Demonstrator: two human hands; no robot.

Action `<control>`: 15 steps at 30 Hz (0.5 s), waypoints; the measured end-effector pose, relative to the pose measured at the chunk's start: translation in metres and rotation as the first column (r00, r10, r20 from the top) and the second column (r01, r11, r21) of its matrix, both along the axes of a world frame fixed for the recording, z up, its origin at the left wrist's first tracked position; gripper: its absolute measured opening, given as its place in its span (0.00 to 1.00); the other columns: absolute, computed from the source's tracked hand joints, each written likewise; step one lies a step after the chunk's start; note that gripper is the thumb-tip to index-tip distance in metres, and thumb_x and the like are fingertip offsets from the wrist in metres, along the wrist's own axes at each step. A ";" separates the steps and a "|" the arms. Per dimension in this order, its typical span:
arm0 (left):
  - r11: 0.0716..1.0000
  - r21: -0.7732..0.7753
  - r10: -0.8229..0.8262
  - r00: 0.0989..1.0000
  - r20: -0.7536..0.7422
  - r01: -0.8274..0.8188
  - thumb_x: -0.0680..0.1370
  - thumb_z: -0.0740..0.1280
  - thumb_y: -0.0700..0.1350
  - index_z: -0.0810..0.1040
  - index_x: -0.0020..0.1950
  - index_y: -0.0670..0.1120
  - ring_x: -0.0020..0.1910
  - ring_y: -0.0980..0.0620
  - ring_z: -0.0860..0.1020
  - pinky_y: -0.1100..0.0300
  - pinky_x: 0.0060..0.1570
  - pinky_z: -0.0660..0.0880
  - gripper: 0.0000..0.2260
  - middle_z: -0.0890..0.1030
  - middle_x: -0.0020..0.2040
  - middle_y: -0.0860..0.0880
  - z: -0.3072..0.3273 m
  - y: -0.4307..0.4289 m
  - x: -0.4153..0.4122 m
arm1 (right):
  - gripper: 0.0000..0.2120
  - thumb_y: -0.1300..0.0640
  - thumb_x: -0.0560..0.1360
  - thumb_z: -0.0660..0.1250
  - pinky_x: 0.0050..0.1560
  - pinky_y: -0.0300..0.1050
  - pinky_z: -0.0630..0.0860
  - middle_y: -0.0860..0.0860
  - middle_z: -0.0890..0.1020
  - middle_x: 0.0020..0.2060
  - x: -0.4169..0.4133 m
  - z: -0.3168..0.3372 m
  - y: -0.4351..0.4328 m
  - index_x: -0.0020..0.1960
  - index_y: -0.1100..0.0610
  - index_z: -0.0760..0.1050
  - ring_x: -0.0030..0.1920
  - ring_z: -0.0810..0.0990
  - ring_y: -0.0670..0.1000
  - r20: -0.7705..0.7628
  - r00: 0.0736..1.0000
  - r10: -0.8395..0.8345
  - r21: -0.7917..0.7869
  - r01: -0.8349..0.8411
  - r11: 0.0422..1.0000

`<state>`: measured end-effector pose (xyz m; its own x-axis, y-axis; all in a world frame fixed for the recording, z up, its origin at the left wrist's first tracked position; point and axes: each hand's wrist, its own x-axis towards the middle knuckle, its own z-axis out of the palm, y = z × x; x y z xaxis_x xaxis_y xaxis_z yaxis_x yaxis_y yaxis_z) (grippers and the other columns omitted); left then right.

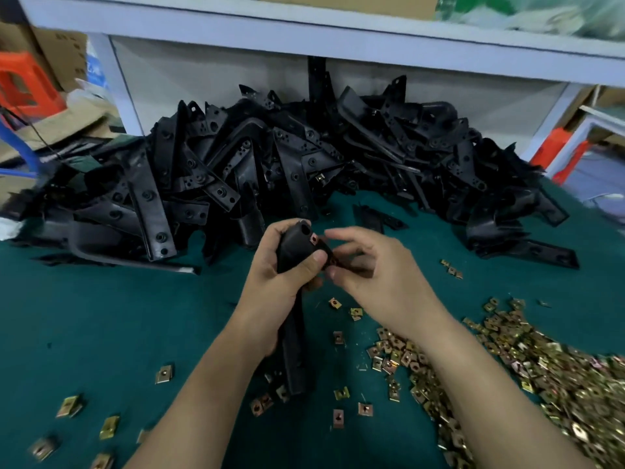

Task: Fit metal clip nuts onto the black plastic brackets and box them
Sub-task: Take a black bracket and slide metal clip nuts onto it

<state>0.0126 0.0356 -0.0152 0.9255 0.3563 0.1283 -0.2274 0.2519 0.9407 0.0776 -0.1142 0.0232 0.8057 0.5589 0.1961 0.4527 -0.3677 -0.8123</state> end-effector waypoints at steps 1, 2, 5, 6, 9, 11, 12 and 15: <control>1.000 0.013 0.004 1.000 0.018 -0.004 0.79 0.71 0.37 0.77 0.63 0.53 0.45 0.55 0.81 0.63 0.44 0.78 0.16 0.82 0.50 0.52 0.004 -0.002 0.000 | 0.21 0.58 0.75 0.74 0.56 0.42 0.80 0.41 0.83 0.50 -0.001 0.006 -0.002 0.65 0.42 0.78 0.51 0.83 0.42 0.017 1.000 0.001 -0.024 -0.001 1.000; 1.000 0.019 0.003 1.000 0.026 -0.003 0.79 0.70 0.36 0.76 0.64 0.55 0.47 0.54 0.82 0.62 0.46 0.79 0.18 0.82 0.51 0.52 0.007 -0.005 -0.001 | 0.20 0.58 0.75 0.73 0.57 0.44 0.80 0.41 0.83 0.51 -0.002 0.012 -0.005 0.64 0.42 0.79 0.52 0.82 0.42 0.036 0.999 -0.006 -0.037 0.008 0.999; 0.998 -0.016 -0.056 0.998 -0.002 0.056 0.80 0.69 0.36 0.73 0.67 0.60 0.54 0.50 0.84 0.59 0.50 0.81 0.23 0.84 0.55 0.52 0.017 -0.019 -0.005 | 0.19 0.60 0.76 0.73 0.53 0.39 0.79 0.40 0.81 0.50 -0.009 0.025 -0.023 0.58 0.38 0.80 0.50 0.82 0.42 0.074 0.994 -0.075 -0.019 0.076 0.997; 0.995 -0.030 -0.098 0.995 -0.027 0.097 0.80 0.69 0.36 0.72 0.67 0.62 0.54 0.49 0.84 0.58 0.49 0.81 0.24 0.85 0.55 0.51 0.021 -0.026 -0.006 | 0.19 0.60 0.76 0.73 0.49 0.35 0.77 0.40 0.81 0.49 -0.012 0.029 -0.032 0.56 0.37 0.79 0.48 0.82 0.42 0.080 0.990 -0.117 -0.003 0.118 0.993; 0.970 -0.023 -0.243 0.966 -0.083 0.242 0.81 0.69 0.37 0.67 0.70 0.62 0.55 0.49 0.84 0.58 0.50 0.82 0.26 0.85 0.55 0.49 0.033 -0.051 -0.010 | 0.16 0.59 0.75 0.73 0.39 0.31 0.74 0.37 0.80 0.44 -0.022 0.033 -0.067 0.56 0.39 0.80 0.42 0.82 0.41 0.026 0.962 -0.273 0.098 0.270 0.958; 0.936 -0.004 -0.350 0.929 -0.116 0.352 0.80 0.71 0.39 0.67 0.71 0.64 0.56 0.50 0.85 0.58 0.52 0.81 0.28 0.84 0.58 0.50 0.040 -0.073 -0.017 | 0.16 0.58 0.75 0.73 0.36 0.37 0.76 0.35 0.80 0.42 -0.032 0.033 -0.097 0.54 0.37 0.81 0.41 0.82 0.42 -0.039 0.925 -0.378 0.177 0.379 0.909; 0.911 0.018 -0.407 0.905 -0.127 0.413 0.80 0.71 0.39 0.67 0.71 0.65 0.57 0.50 0.84 0.58 0.54 0.81 0.29 0.84 0.59 0.51 0.043 -0.084 -0.021 | 0.15 0.58 0.75 0.74 0.38 0.42 0.78 0.35 0.80 0.40 -0.039 0.032 -0.113 0.52 0.37 0.81 0.42 0.84 0.44 -0.070 0.901 -0.429 0.210 0.434 0.876; 0.814 0.135 -0.542 0.822 -0.174 0.565 0.77 0.71 0.41 0.64 0.73 0.68 0.57 0.52 0.84 0.51 0.62 0.78 0.32 0.82 0.61 0.55 0.053 -0.125 -0.032 | 0.16 0.62 0.75 0.73 0.44 0.46 0.80 0.41 0.79 0.35 -0.060 0.030 -0.165 0.50 0.40 0.83 0.44 0.85 0.51 -0.150 0.811 -0.565 0.310 0.581 0.752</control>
<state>-0.0192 -0.0890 0.0373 0.9711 -0.2383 0.0121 0.0199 0.1314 0.9911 0.0174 -0.2796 0.0532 0.9663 -0.1012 0.2365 0.2042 -0.2574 -0.9445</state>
